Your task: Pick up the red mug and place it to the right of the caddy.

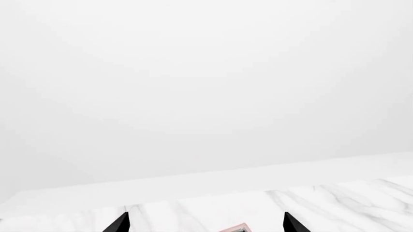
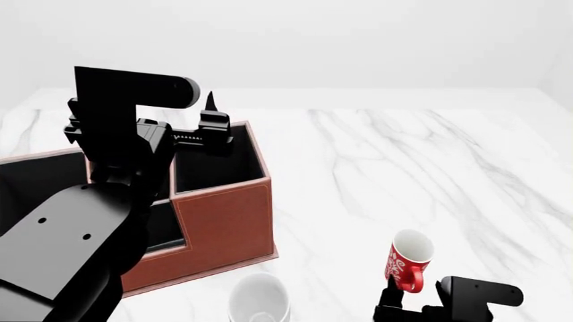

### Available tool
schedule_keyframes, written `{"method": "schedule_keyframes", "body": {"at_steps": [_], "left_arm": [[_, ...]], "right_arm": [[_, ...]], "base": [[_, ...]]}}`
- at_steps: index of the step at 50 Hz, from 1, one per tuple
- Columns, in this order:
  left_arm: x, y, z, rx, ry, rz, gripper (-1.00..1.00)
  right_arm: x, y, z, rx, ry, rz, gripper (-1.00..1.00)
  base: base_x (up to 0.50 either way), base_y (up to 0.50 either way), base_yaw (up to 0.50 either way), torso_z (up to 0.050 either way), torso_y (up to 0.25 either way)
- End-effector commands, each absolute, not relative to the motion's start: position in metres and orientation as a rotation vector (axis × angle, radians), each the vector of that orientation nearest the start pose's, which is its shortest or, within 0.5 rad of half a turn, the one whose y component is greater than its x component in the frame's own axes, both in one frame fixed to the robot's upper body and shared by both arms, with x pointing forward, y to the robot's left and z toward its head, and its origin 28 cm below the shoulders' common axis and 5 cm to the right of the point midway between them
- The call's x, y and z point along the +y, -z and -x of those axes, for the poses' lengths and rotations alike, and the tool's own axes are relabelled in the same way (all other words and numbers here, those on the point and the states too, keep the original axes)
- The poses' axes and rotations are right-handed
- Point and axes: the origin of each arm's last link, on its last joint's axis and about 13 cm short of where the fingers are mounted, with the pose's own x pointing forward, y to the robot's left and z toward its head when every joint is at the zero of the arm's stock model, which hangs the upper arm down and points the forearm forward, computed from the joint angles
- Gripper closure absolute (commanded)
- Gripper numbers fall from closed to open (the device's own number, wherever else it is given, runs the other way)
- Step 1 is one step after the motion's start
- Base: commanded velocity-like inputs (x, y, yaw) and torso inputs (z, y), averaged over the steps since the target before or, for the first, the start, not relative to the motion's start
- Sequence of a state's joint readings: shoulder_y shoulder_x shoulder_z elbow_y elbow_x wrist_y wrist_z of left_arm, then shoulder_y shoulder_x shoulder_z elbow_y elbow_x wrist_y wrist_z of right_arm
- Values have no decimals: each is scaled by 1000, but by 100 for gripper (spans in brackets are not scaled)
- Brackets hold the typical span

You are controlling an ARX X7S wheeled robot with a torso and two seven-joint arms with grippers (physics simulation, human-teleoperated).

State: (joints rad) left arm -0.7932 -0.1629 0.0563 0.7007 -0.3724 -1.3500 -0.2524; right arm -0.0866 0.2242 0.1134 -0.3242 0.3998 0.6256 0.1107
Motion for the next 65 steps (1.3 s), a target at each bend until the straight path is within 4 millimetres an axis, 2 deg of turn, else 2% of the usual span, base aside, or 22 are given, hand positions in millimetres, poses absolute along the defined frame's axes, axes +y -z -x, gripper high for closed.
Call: {"method": "schedule_keyframes", "body": {"at_steps": [1, 2, 3, 22, 29, 30, 35, 42, 43, 44, 49, 52, 65], "left_arm": [[205, -245, -255, -119, 50, -89, -100], [205, -245, -255, -119, 49, -88, -100], [205, -245, -255, -119, 49, -88, -100], [205, -242, -255, -114, 46, -88, -100], [205, -242, -255, -114, 48, -90, -100], [204, -242, -254, -115, 50, -91, -100], [204, -243, -255, -116, 49, -90, -100], [204, -243, -256, -115, 49, -91, -100], [204, -243, -256, -115, 49, -90, -100], [204, -243, -256, -114, 48, -90, -100], [205, -243, -257, -113, 46, -90, -100], [205, -243, -257, -111, 43, -89, -100], [205, -242, -259, -108, 38, -87, -100]], "right_arm": [[-149, -28, -186, 405, 56, -132, -100], [-150, -28, -186, 401, 68, -130, -100], [-150, -28, -186, 402, 68, -133, 100], [-151, -31, -186, 383, 93, -128, 100], [-152, -60, -195, 305, 37, 22, 100], [-151, -71, -199, 265, 3, 85, 100], [-147, -99, -212, 165, -125, 159, 100], [-141, -118, -239, 88, -288, 232, 100], [-140, -118, -242, 88, -306, 232, 100], [-138, -119, -248, 90, -392, 158, 100], [-134, -114, -268, 105, -514, 63, 100], [-132, -107, -281, 146, -550, 75, 100], [-121, -96, -301, 238, -667, 1, 100]], "base": [[0, 0, 0, 0, 0], [0, 0, 0, 0, 0], [0, 0, 0, 0, 0], [0, 0, 0, 0, 0], [0, 0, 0, 0, 0], [0, 0, 0, 0, 0], [0, 0, 0, 0, 0], [0, 0, 0, 0, 0], [0, 0, 0, 0, 0], [0, 0, 0, 0, 0], [0, 0, 0, 0, 0], [0, 0, 0, 0, 0], [0, 0, 0, 0, 1]]}}
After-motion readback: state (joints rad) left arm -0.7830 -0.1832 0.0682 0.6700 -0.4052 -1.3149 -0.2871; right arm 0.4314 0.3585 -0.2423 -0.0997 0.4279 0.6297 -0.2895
